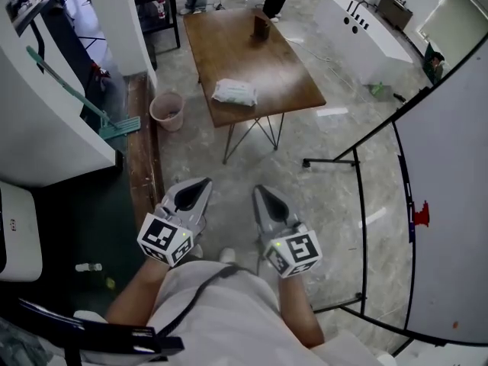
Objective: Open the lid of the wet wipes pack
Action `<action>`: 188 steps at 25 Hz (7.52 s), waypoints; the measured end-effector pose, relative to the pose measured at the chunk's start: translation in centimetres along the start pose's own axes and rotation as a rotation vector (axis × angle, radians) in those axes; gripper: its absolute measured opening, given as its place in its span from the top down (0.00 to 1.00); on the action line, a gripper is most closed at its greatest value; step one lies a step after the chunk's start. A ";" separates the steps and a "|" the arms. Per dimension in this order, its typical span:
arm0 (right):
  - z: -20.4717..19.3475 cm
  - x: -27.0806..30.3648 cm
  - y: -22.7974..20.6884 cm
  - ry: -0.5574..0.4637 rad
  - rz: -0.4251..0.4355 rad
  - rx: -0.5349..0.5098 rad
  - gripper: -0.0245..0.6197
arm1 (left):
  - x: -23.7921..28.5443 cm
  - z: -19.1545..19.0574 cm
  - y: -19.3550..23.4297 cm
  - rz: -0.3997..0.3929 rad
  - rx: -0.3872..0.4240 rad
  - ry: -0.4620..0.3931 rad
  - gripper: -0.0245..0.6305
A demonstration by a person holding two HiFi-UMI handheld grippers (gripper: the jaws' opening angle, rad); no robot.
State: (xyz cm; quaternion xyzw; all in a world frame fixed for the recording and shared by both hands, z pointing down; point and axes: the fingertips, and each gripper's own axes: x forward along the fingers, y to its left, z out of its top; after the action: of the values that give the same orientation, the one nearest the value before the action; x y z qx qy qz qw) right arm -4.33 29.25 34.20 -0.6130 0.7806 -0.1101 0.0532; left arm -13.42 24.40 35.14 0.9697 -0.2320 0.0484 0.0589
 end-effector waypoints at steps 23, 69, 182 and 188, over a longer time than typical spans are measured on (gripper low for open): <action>-1.7 0.5 -6.2 0.076 0.045 0.034 0.95 | 4.5 -1.6 1.0 0.065 -0.029 0.031 0.96; 2.9 31.1 -14.7 0.109 -0.042 -0.020 0.95 | 22.3 1.9 28.2 -0.101 -0.040 0.067 0.95; -19.4 47.6 -31.2 0.998 0.745 -0.213 0.52 | 40.9 -21.3 32.5 0.161 -0.153 0.474 0.96; -18.3 47.9 -31.1 0.967 0.740 -0.200 0.51 | 40.8 -21.4 32.6 0.167 -0.169 0.482 0.96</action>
State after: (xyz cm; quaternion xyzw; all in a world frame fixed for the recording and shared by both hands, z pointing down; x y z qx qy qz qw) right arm 9.46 -22.18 61.83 -0.1843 0.8838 -0.2762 -0.3298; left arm 6.55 -19.63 64.26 0.8993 -0.2935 0.2632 0.1891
